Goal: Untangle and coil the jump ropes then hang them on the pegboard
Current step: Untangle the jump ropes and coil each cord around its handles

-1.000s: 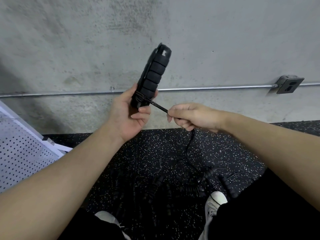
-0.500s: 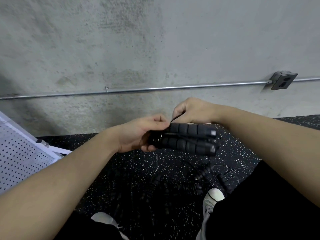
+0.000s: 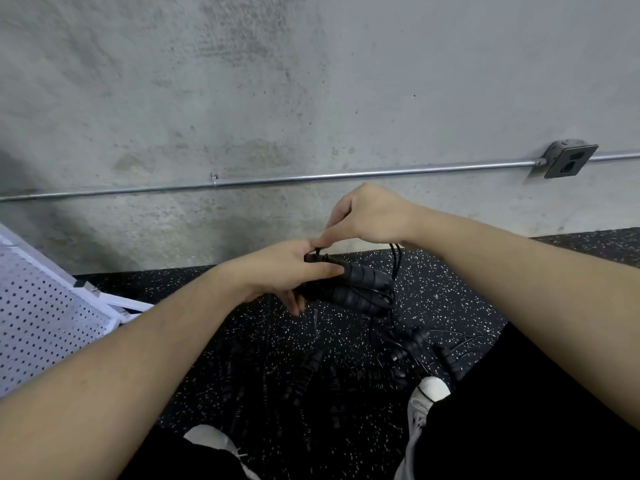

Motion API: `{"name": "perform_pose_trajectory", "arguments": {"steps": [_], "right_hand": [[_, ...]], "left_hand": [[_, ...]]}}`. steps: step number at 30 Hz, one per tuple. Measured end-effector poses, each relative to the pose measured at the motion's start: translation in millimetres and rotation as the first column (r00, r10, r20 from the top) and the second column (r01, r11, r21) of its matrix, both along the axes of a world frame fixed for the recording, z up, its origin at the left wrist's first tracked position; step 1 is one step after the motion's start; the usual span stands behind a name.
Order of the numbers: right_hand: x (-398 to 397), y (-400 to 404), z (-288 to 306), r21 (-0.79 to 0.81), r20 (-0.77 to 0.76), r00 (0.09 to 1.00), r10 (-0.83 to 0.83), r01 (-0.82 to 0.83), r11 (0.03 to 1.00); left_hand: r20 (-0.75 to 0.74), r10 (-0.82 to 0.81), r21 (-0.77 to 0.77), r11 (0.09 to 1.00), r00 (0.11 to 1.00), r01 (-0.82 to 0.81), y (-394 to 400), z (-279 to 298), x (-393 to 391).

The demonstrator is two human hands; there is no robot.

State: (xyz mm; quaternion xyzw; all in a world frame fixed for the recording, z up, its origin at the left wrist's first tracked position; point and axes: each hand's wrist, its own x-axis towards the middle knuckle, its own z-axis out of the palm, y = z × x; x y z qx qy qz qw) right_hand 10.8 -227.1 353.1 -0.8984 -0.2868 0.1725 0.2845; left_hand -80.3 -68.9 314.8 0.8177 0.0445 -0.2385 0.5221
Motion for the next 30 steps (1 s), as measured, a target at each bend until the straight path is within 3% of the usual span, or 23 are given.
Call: {"name": "perform_pose_trajectory", "arguments": {"steps": [5,8,11,14,18,24,27,30], "right_hand": [[-14.7,8.4,-1.0,0.011,0.015,0.999,0.048,-0.049,0.999],[-22.8,12.1,-5.8,0.047,-0.062,0.995,0.084,-0.081,0.996],[-27.2,17.8,-7.2,0.145,-0.062,0.995,0.075,-0.065,0.987],[-23.7,17.6,-3.4,0.231,-0.148,0.989,0.001,0.034,0.972],[-18.7,9.2,0.7,0.127,-0.212,0.976,-0.048,0.077,0.989],[-12.9,-5.4,11.3,0.191,-0.387,0.921,0.055,0.022,0.981],[-14.5,-8.1,11.7,0.230,-0.327,0.941,0.083,-0.006,0.973],[-13.1,-7.0,10.4,0.326,-0.264,0.964,0.019,0.071,0.943]], "left_hand": [[-0.040,0.243,-0.248,0.937,0.969,-0.245,6.0,-8.4,0.1],[-0.135,0.416,-0.414,0.801,0.900,-0.432,8.6,-10.7,2.4],[-0.185,0.498,-0.547,0.664,0.847,-0.510,12.6,-4.7,6.0],[-0.215,0.473,-0.627,0.604,0.855,-0.492,16.3,3.4,5.2],[-0.226,0.456,-0.679,0.560,0.861,-0.475,20.3,7.8,1.3],[-0.129,0.334,-0.772,0.557,0.934,-0.306,18.0,13.4,-6.6],[-0.113,0.323,-0.805,0.524,0.940,-0.277,15.0,18.4,-9.8],[-0.107,0.343,-0.831,0.485,0.933,-0.274,10.0,19.2,-10.3]]}}
